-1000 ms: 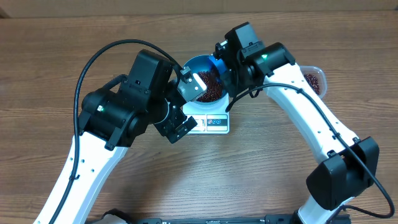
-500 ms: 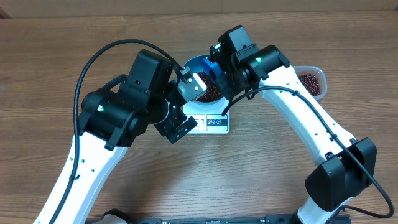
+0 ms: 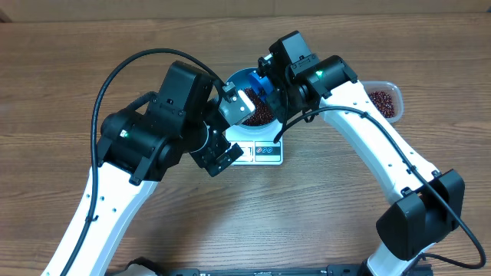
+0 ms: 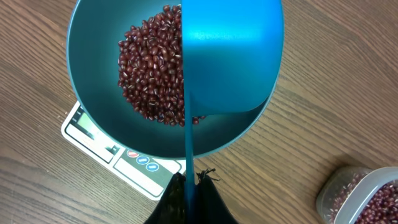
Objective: Scoop item into bowl and weigh 150g on scale
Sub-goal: 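Tilt the blue cup with the right gripper to pour beans into the bowl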
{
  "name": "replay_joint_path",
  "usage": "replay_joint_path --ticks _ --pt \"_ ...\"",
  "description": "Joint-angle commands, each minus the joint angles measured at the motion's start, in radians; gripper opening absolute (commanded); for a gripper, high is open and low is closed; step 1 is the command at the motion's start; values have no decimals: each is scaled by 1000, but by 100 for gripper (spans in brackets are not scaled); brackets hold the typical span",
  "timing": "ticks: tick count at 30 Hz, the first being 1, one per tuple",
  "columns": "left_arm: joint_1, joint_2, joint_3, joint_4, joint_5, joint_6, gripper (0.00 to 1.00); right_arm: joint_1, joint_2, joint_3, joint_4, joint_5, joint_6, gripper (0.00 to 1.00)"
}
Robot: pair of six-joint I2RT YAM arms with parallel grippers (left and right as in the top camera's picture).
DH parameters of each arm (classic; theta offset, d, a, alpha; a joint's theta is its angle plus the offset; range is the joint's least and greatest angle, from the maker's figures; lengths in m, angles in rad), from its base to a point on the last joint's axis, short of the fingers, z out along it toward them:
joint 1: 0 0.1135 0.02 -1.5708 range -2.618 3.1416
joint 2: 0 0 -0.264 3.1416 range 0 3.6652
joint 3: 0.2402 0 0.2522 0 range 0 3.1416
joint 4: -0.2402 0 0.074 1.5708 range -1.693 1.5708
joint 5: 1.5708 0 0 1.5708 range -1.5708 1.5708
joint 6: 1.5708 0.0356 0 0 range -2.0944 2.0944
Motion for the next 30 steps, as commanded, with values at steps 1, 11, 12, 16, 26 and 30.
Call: replay_joint_path --ticks 1,11,12,16,26,30 --pt "4 -7 19 0 -3 0 99 1 -34 35 4 18 -20 4" --pt "4 -7 19 0 -3 0 100 1 -34 35 4 36 -24 4" --pt "4 -7 20 0 -3 0 100 1 -34 35 4 36 -24 4" --pt "4 -7 19 0 -3 0 99 1 -34 35 4 36 -24 4" --pt "4 -7 19 0 -3 0 100 -2 -34 35 5 -32 -14 4" --pt "4 -7 19 0 -3 0 99 -24 -34 35 1 -141 29 4"
